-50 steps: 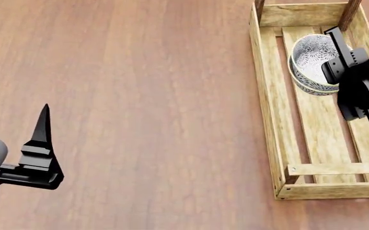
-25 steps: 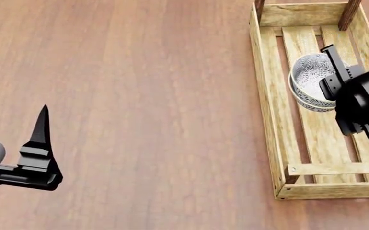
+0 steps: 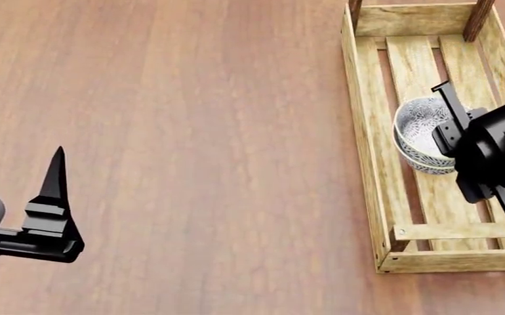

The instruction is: Stack the right bowl on the left bowl and place them in the tray.

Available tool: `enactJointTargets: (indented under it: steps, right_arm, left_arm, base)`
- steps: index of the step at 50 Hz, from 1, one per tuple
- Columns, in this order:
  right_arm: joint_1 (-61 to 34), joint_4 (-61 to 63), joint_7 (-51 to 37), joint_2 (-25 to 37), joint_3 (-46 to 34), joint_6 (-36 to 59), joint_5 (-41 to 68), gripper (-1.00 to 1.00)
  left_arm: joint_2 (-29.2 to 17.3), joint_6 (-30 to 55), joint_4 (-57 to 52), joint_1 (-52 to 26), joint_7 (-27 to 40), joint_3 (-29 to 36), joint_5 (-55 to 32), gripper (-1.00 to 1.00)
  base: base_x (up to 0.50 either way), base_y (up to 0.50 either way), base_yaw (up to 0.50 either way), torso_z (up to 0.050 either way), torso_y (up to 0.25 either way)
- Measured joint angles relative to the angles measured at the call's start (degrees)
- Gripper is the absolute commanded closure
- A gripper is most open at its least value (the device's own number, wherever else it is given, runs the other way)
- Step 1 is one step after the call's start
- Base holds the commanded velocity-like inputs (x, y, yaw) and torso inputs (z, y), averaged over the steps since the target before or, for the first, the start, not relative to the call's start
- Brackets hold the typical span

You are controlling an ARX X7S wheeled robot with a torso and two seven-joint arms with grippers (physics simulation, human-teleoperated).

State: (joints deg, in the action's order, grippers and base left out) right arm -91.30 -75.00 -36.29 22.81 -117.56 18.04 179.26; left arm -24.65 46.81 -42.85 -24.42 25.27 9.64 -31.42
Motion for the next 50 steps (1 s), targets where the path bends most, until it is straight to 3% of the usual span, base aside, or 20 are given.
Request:
enactJointTargets:
  steps: [7,8,33,50]
  right_arm:
    - [0.1,0.0,-0.6,0.0,-0.1,0.3,0.0,1.00]
    - [0.1,0.0,-0.6,0.0,-0.1,0.3,0.0,-1.00]
    - [-2.8,0.0,-0.2,-0.3,-1.1,-0.9,-0.9,-1.00]
    - [-11.6,0.0,4.3,-3.9,-12.8,-5.7,-2.9,-1.00]
  left_arm:
    - [-0.1,-0.1,0.0,0.0,0.1,0.1,-0.1,-1.00]
    - [-0.1,-0.1,0.0,0.0,0.1,0.1,-0.1,-1.00]
    - [-0.4,-0.6,0.1,0.3,0.5,0.0,-0.6,-1.00]
    - [-0.5,-0.5,-0.1,0.0,0.9,-0.2,-1.2,-1.00]
  base:
    - [0.00,0.00,0.00,0.000,0.000]
    - [0.00,0.00,0.00,0.000,0.000]
    - [0.00,0.00,0.00,0.000,0.000]
    - [0.00,0.00,0.00,0.000,0.000]
